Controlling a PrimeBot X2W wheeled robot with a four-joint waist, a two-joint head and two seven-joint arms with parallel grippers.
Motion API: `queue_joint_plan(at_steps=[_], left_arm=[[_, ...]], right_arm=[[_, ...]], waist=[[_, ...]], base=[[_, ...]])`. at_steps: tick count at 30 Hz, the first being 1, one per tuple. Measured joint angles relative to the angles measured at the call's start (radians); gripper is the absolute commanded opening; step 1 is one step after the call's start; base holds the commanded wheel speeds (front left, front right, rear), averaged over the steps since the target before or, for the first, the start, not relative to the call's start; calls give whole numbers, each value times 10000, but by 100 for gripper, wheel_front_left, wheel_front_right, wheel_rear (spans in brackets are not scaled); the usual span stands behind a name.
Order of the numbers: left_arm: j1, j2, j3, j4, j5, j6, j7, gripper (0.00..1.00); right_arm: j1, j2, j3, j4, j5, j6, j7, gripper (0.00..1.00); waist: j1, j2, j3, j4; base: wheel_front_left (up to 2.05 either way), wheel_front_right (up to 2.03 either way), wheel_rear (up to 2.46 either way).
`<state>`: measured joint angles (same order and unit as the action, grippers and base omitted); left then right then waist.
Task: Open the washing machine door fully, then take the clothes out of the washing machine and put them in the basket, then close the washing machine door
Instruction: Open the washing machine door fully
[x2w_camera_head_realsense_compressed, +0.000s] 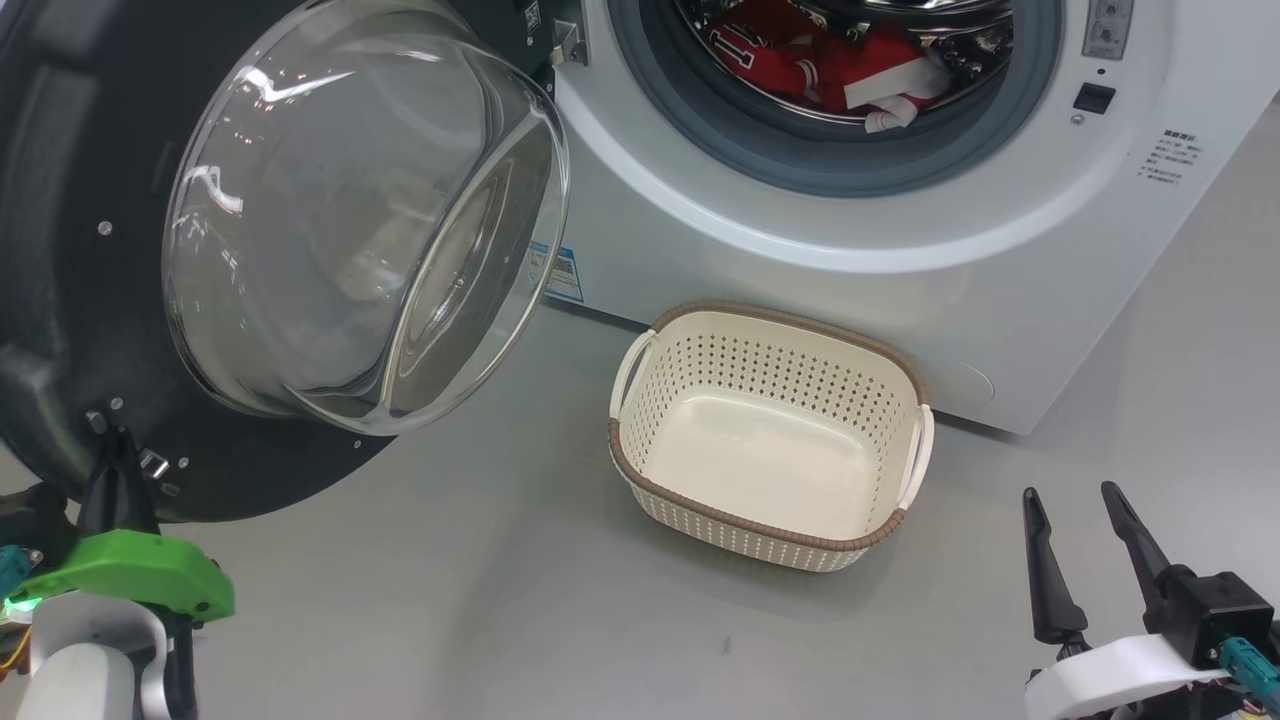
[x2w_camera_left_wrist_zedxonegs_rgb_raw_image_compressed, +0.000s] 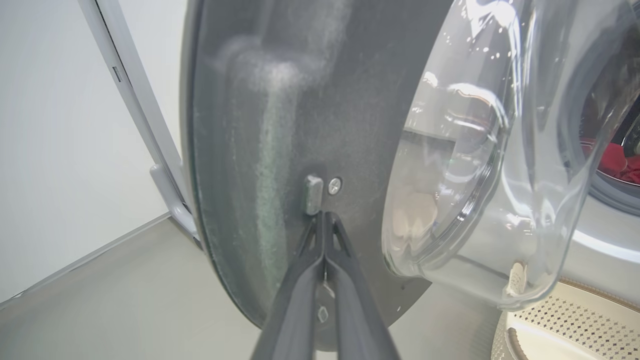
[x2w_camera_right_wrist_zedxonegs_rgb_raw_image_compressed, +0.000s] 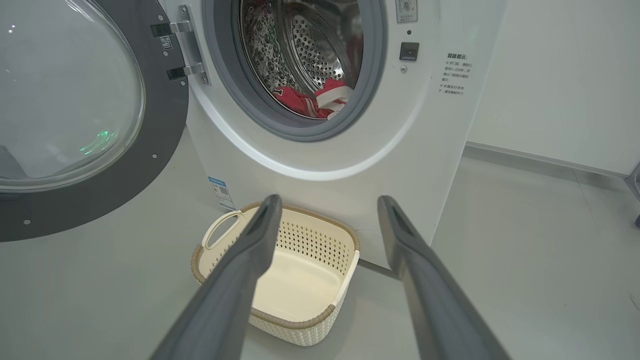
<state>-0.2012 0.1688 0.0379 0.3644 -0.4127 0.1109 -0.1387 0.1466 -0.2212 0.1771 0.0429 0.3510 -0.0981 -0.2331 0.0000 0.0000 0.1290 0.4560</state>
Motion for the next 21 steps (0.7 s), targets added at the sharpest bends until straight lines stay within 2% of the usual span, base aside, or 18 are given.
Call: queue_joint_plan(at_steps=[11,21], left_arm=[[83,-232,-71,48,23,75,-401,0],[1024,-506,-616,-731,332,77,-602,0]], right_arm=[[-18,13,-27,50,0,0,0,100],[-18,105,23,130,6,0,-10,100]], waist=[[0,0,-136,-48],[0,0,-502,-111]], base=[[0,0,0],[0,0,0]])
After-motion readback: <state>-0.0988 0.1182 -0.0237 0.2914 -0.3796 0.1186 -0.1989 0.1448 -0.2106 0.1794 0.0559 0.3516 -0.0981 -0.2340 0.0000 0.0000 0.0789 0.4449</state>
